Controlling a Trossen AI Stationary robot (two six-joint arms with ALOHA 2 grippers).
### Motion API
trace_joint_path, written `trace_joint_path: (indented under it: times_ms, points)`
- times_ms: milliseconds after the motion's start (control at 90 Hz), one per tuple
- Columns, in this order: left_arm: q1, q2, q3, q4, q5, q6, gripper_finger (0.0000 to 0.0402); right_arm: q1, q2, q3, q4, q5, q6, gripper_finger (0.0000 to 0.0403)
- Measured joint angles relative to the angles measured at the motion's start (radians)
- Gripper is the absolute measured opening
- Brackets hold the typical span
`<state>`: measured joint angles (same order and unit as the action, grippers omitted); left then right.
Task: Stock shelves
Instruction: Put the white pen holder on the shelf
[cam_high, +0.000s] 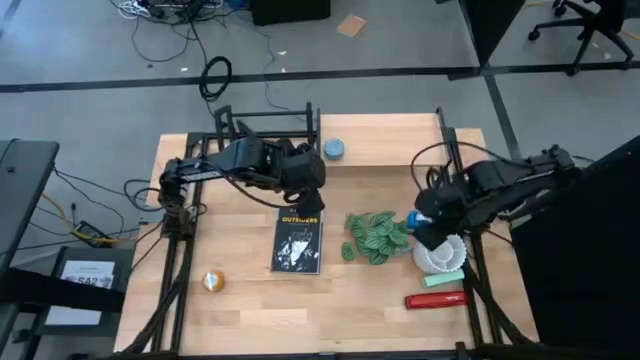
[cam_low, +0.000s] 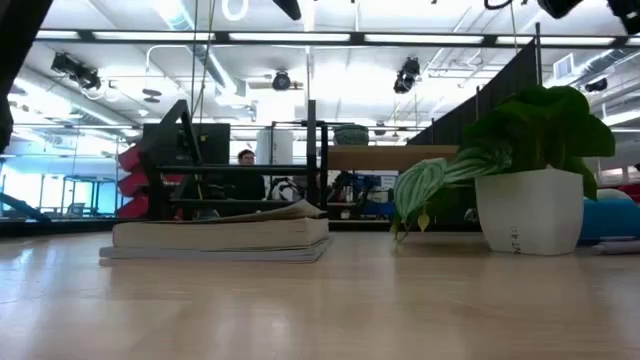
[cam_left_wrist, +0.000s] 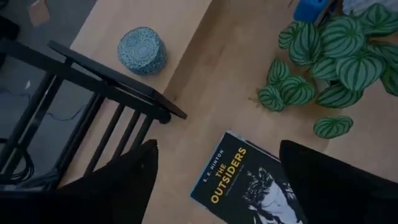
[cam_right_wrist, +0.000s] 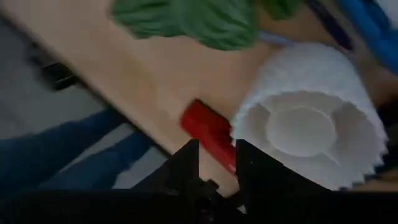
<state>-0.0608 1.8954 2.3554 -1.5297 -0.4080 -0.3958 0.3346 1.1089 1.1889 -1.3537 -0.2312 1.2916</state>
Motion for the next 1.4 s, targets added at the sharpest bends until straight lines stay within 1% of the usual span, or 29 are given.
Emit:
trace_joint_path:
  times_ms: [122, 267, 367, 456, 711, 800, 1011, 1111, 1167, 1244, 1400]
  points:
    - [0.000, 0.000, 0.000, 0.000, 0.000, 0.001, 0.0312, 0.090, 0.048, 0.000, 0.027, 0.073, 0.050, 0.0077]
    - [0.000, 0.000, 0.000, 0.000, 0.000, 0.004, 0.0312, 0.144, 0.108, 0.000, -0.011, 0.113, 0.130, 0.0078]
    - [0.000, 0.000, 0.000, 0.001, 0.000, 0.018, 0.0312, 0.152, 0.152, 0.000, -0.098, 0.128, 0.189, 0.0083]
    - [0.000, 0.000, 0.000, 0.002, 0.000, 0.026, 0.0312, 0.152, 0.191, 0.000, -0.143, 0.146, 0.196, 0.0087]
    - [0.000, 0.000, 0.000, 0.014, 0.010, 0.050, 0.0312, 0.135, 0.256, 0.000, -0.063, 0.163, 0.207, 0.0081]
    - [0.000, 0.000, 0.000, 0.014, 0.013, 0.052, 0.0312, 0.135, 0.264, 0.000, -0.058, 0.174, 0.230, 0.0101]
    - [0.000, 0.000, 0.000, 0.014, 0.019, 0.056, 0.0312, 0.128, 0.264, -0.004, -0.066, 0.200, 0.281, 0.0192]
    - [0.000, 0.000, 0.000, 0.018, 0.024, 0.076, 0.0312, 0.121, 0.263, -0.045, -0.045, 0.193, 0.307, 0.0208]
    - [0.000, 0.000, 0.000, 0.018, 0.028, 0.078, 0.0312, 0.120, 0.263, -0.069, -0.017, 0.182, 0.317, 0.0205]
    - [0.000, 0.000, 0.000, 0.018, 0.029, 0.078, 0.0312, 0.120, 0.263, -0.100, 0.025, 0.179, 0.340, 0.0190]
    - [0.000, 0.000, 0.000, 0.020, 0.029, 0.078, 0.0312, 0.120, 0.263, -0.149, 0.102, 0.167, 0.365, 0.0135]
